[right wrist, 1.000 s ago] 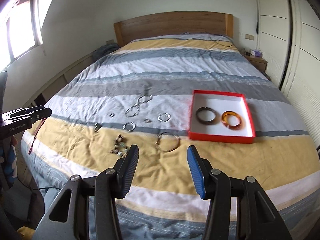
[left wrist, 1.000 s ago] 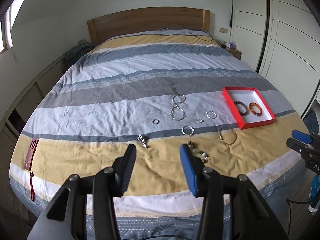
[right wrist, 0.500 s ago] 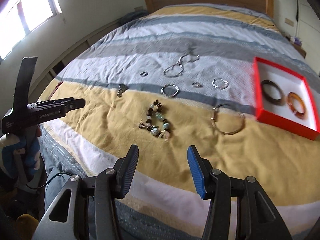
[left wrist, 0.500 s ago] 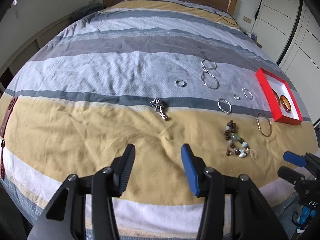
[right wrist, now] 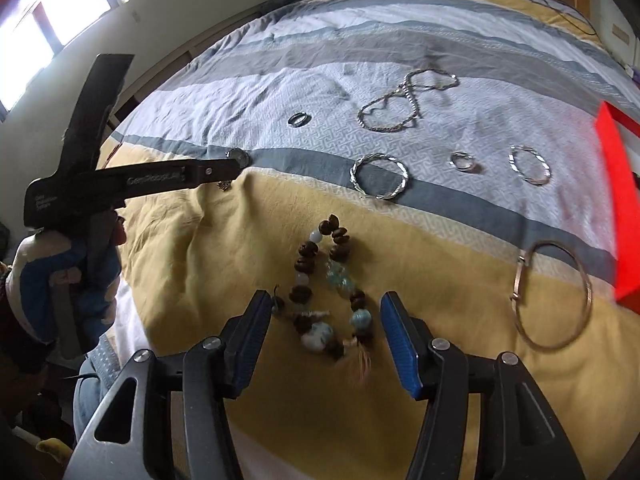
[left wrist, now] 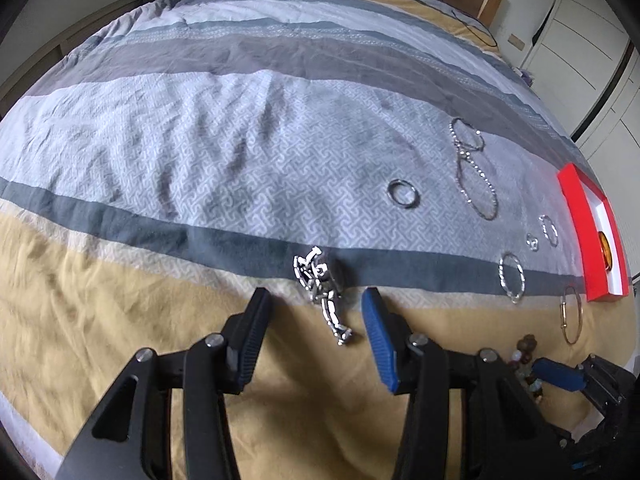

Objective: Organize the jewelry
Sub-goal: 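Grasp the silver charm with the left tool while the right grasps the beaded bracelet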

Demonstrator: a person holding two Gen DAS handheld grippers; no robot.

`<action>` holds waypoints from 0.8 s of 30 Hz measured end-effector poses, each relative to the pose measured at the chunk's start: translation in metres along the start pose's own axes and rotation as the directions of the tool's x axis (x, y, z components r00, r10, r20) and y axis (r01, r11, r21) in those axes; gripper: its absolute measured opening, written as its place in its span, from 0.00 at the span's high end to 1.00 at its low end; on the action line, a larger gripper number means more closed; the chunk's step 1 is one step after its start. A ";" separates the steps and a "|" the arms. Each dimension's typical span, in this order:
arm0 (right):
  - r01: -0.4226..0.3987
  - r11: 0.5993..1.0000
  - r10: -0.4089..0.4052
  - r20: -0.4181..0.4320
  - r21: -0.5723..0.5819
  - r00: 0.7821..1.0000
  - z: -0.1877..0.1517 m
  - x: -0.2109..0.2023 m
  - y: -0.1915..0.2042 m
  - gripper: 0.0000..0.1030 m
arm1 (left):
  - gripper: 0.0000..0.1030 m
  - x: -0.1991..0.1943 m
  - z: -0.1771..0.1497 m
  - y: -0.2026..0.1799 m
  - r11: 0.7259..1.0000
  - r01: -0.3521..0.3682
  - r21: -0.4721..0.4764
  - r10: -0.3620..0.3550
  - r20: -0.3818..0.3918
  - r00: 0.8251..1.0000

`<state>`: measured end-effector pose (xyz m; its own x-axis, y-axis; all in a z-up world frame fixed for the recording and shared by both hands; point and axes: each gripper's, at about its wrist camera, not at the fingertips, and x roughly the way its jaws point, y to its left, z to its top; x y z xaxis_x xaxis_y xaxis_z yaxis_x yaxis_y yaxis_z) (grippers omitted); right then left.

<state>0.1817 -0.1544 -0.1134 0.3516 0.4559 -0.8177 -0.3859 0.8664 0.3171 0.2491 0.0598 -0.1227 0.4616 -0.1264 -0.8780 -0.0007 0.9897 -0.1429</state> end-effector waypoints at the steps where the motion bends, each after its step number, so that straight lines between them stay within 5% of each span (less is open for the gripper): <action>1: -0.001 1.000 0.001 -0.004 -0.004 1.000 0.000 0.004 0.000 0.45 | 0.56 0.004 0.000 0.001 1.000 0.001 -0.003 -0.001 0.001 1.000; 6: 0.017 1.000 -0.017 -0.020 -0.023 1.000 0.006 0.018 0.002 0.50 | 0.61 0.009 0.003 0.001 1.000 0.000 0.002 0.000 0.017 1.000; 10: 0.020 0.999 -0.021 -0.039 -0.036 0.999 0.009 0.023 0.002 0.82 | 0.80 0.009 0.003 0.003 1.000 0.001 -0.002 -0.001 0.022 1.000; 24: 0.011 1.000 -0.011 0.062 0.006 0.998 -0.007 -0.038 0.008 0.91 | 0.82 -0.049 -0.022 -0.011 0.999 0.022 0.037 -0.025 0.067 0.997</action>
<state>0.1591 -0.1666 -0.0829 0.4085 0.4578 -0.7897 -0.3765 0.8726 0.3111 0.2066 0.0541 -0.0881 0.5197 -0.1462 -0.8417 0.0423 0.9884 -0.1456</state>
